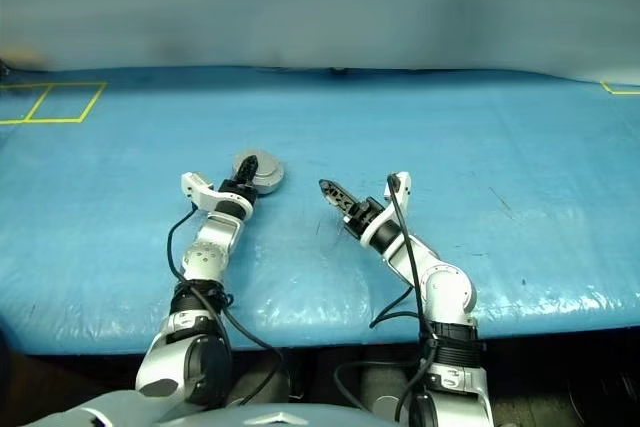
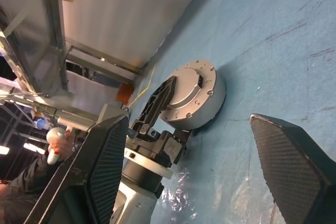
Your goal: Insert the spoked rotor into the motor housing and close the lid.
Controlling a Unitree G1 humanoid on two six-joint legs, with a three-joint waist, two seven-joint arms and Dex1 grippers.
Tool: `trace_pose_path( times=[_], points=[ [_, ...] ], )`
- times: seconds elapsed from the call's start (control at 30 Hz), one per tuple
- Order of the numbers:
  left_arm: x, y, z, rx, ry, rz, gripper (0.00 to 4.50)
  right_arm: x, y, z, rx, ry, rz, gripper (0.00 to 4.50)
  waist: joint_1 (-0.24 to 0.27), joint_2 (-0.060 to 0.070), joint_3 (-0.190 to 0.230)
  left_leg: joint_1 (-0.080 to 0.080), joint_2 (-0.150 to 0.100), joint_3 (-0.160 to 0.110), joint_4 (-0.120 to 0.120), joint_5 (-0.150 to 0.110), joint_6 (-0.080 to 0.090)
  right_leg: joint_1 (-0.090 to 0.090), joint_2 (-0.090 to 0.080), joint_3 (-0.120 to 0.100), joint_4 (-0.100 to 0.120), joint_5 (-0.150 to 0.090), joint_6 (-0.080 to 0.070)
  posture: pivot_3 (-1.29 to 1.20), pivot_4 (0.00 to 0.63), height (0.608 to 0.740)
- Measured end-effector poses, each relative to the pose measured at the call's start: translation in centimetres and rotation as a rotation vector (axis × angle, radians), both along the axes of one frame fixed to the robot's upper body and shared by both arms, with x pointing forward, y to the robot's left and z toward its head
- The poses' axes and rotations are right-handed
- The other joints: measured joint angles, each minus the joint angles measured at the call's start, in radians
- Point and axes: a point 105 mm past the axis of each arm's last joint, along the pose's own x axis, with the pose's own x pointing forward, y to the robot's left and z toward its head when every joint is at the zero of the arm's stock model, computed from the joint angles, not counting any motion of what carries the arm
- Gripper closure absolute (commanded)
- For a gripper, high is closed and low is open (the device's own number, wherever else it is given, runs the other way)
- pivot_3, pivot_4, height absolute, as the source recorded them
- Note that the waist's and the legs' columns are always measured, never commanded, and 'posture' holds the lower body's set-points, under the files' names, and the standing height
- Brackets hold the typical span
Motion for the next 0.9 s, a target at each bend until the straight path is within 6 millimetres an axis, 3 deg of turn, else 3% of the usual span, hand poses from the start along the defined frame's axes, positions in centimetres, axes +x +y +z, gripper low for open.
trace_pose_path(
  times=[0.03,0.13,0.23,0.27,0.43,0.63,0.77,0.9],
  points=[
    [0.1,0.1,0.0,0.003,0.005,0.007,1.7,0.0,0.1,0.0,-0.006,-0.001,0.001,0.65,-0.001,0.0,0.0,0.0,0.0,0.0,0.0,0.0,0.0,0.0,0.0,0.0,0.0,0.0,0.0,0.0,0.15,0.74],
    [0.2,0.6,-0.1,0.043,0.029,0.045,1.08,-0.1,0.4,0.0,-0.009,-0.012,0.01,0.61,-0.003,0.0,0.0,0.001,0.0,0.0,0.0,0.0,0.0,0.001,0.0,0.0,0.001,0.0,0.0,0.0,0.15,0.74],
    [0.0,1.5,0.1,0.087,0.039,0.092,0.13,-0.1,0.6,0.0,-0.016,-0.017,0.01,0.61,-0.003,0.0,0.0,0.003,0.0,0.0,0.0,0.0,-0.001,0.0,0.0,0.0,0.001,0.0,0.0,0.0,0.15,0.74],
    [-0.2,2.1,0.3,0.109,0.04,0.119,0.03,-0.1,0.7,-0.1,-0.019,-0.018,0.015,0.61,-0.005,0.0,0.0,0.003,0.0,0.0,0.0,0.0,-0.001,0.001,0.0,0.001,0.001,0.0,0.0,0.0,0.15,0.74],
    [-1.9,5.3,0.0,0.223,0.069,0.273,0.03,-0.1,0.8,-0.4,-0.046,-0.011,0.025,0.61,-0.005,0.0,0.0,0.004,0.001,0.0,0.0,0.0,-0.001,0.0,0.0,0.001,0.001,0.0,-0.001,0.0,0.15,0.74],
    [-6.0,9.6,-0.8,0.431,0.147,0.463,0.03,-0.1,0.3,-1.0,-0.106,-0.004,0.024,0.61,0.003,0.0,-0.001,0.004,0.0,0.001,0.0,0.0,-0.001,0.0,0.0,0.002,0.001,0.001,-0.001,0.0,0.15,0.74],
    [-7.3,10.2,-0.2,0.576,0.113,0.459,0.03,0.4,-0.3,-1.3,-0.22,-0.062,-0.008,0.61,0.011,0.0,0.0,0.004,0.0,0.001,0.0,-0.001,-0.005,0.0,0.0,0.0,0.0,0.002,0.0,0.0,0.15,0.74],
    [-7.7,8.5,3.0,0.785,-0.096,0.343,0.03,1.1,-2.0,-1.1,-0.382,-0.204,-0.102,0.61,0.011,0.0,-0.001,0.004,0.0,0.003,0.0,0.0,-0.004,0.0,0.0,0.0,-0.001,0.003,0.002,0.0,0.15,0.74]
  ],
)
